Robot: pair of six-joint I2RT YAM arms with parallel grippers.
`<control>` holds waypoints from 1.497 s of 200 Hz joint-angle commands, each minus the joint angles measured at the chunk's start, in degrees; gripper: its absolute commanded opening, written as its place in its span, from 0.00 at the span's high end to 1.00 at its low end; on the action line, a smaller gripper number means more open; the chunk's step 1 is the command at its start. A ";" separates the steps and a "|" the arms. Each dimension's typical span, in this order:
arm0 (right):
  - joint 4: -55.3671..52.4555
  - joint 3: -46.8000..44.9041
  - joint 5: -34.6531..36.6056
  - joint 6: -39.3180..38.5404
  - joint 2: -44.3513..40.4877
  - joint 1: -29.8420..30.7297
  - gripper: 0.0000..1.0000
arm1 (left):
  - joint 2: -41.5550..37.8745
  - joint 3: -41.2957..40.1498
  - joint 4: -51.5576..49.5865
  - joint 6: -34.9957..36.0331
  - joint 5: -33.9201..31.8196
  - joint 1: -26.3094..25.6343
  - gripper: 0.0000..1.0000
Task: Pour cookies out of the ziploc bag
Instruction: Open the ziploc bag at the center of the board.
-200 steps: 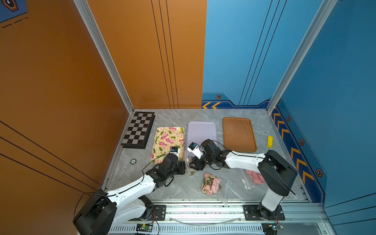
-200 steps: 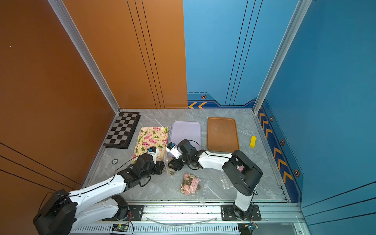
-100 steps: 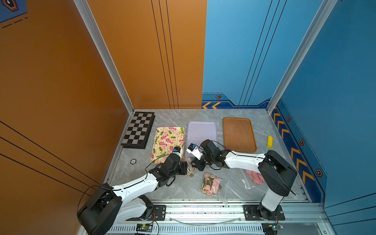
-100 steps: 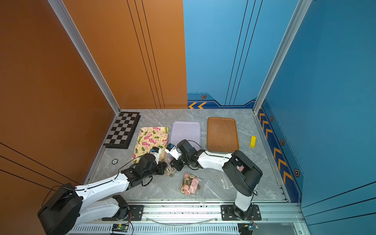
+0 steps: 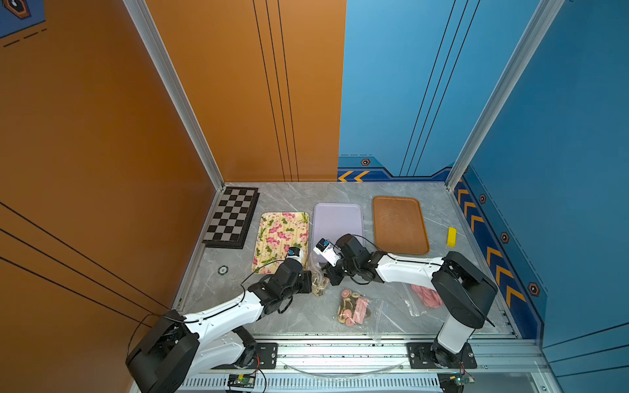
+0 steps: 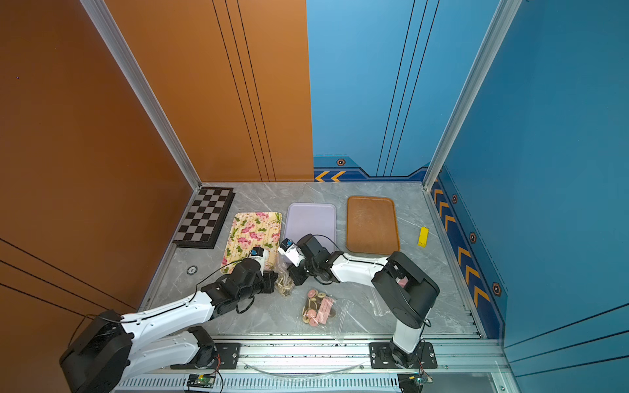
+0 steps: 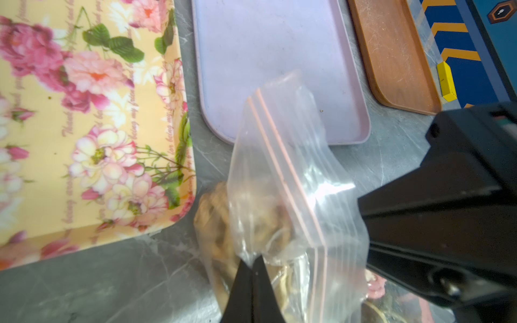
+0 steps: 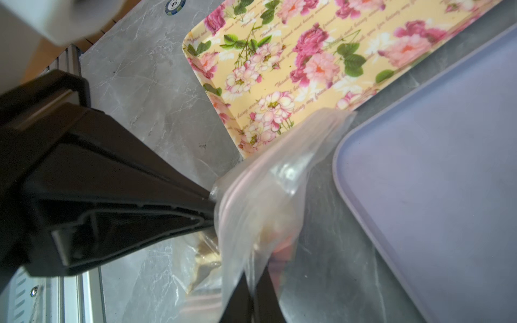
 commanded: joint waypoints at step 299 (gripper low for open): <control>11.90 -10.32 0.23 14.88 -7.68 -5.83 0.89 | -14.47 -6.41 -2.23 3.42 -4.34 -1.42 1.00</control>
